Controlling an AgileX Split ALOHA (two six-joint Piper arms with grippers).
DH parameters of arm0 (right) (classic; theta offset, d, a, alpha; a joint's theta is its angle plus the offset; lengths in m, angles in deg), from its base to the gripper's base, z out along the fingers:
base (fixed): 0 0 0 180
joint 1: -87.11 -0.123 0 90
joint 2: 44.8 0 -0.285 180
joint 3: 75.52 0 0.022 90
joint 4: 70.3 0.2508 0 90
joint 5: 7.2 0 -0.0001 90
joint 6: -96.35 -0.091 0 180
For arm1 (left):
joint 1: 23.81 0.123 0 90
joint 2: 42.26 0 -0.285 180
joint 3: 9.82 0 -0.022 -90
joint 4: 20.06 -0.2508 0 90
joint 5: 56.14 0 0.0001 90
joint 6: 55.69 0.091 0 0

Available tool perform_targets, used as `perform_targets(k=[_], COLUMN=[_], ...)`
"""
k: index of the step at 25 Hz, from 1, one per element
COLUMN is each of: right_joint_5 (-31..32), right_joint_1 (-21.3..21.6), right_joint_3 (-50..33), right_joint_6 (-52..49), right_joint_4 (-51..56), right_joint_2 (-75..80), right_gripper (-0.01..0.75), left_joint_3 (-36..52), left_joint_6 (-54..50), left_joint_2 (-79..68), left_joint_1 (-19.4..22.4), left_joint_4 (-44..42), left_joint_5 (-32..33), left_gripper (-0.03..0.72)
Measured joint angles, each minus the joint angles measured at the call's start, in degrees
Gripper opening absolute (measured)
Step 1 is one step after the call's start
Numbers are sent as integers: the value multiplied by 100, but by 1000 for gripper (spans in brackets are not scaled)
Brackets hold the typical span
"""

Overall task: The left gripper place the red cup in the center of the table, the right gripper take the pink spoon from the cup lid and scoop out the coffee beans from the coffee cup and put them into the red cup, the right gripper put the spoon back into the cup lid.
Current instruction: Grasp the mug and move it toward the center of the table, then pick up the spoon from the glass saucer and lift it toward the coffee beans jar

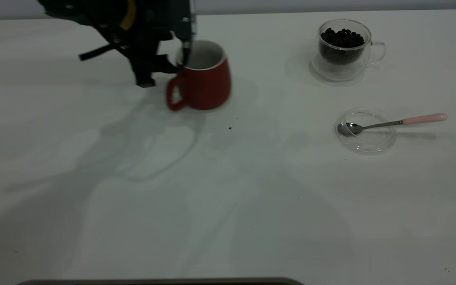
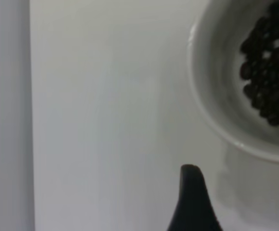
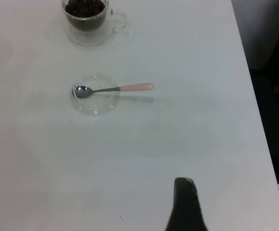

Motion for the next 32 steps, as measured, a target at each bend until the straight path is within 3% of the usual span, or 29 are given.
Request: perform_targets(k=[7,13,20,32], right_joint_5=[0,0,0,0], right_joint_1=[0,0,0,0], right_joint_3=[0,0,0,0], right_joint_6=[0,0,0,0], right_joint_4=[0,0,0,0], right_joint_2=[0,0,0,0], right_gripper=[591,591,591,591], left_joint_3=[0,0,0,5], left_joint_6=[-300,-1161,-2294,-2413], left_joint_2=[142,1231,2703,5677], left_joint_1=[-233,-208,-166,-148], left_joint_4=[229,849,1068,2694], left_joint_5=[334,2035,4774,7143], left_gripper=[588,588,588,588])
